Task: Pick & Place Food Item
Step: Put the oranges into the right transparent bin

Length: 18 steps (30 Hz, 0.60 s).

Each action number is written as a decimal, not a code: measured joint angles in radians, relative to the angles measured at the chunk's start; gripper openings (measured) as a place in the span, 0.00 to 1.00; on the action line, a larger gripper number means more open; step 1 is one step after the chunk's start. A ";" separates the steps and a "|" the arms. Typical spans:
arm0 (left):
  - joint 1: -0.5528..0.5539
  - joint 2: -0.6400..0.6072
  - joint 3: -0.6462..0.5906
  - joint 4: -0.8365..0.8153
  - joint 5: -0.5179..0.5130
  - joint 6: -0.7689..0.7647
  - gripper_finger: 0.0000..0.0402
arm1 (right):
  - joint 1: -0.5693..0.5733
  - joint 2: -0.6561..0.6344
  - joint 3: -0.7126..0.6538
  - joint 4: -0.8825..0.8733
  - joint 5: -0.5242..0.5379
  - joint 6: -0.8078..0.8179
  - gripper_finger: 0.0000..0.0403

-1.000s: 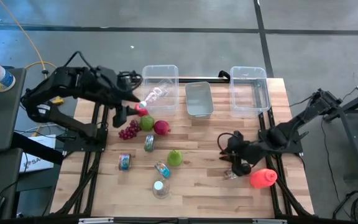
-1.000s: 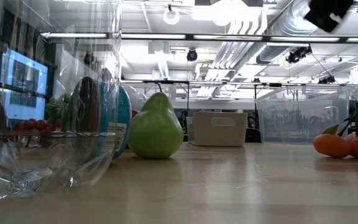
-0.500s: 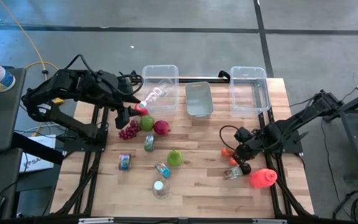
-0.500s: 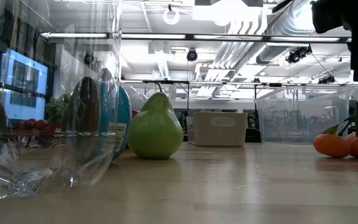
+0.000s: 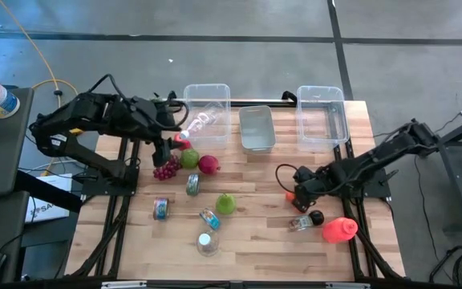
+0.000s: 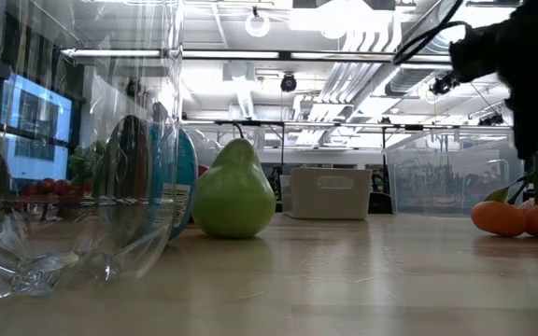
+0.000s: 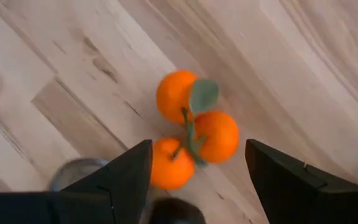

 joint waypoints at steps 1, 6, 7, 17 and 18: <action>0.002 0.000 0.000 -0.001 0.000 0.000 0.55 | -0.009 0.010 0.000 0.013 -0.024 0.000 0.62; -0.009 -0.001 -0.001 -0.014 0.021 -0.031 0.55 | -0.041 0.078 0.000 0.009 -0.067 -0.017 0.61; -0.015 -0.001 -0.003 -0.016 0.022 -0.029 0.55 | -0.046 0.096 0.000 0.009 -0.069 -0.017 0.61; -0.026 0.011 -0.010 -0.020 0.022 0.031 0.55 | -0.113 0.231 0.000 0.096 -0.106 -0.153 0.50; -0.026 0.014 -0.010 -0.021 0.023 0.040 0.55 | -0.122 0.240 0.000 0.103 -0.114 -0.161 0.48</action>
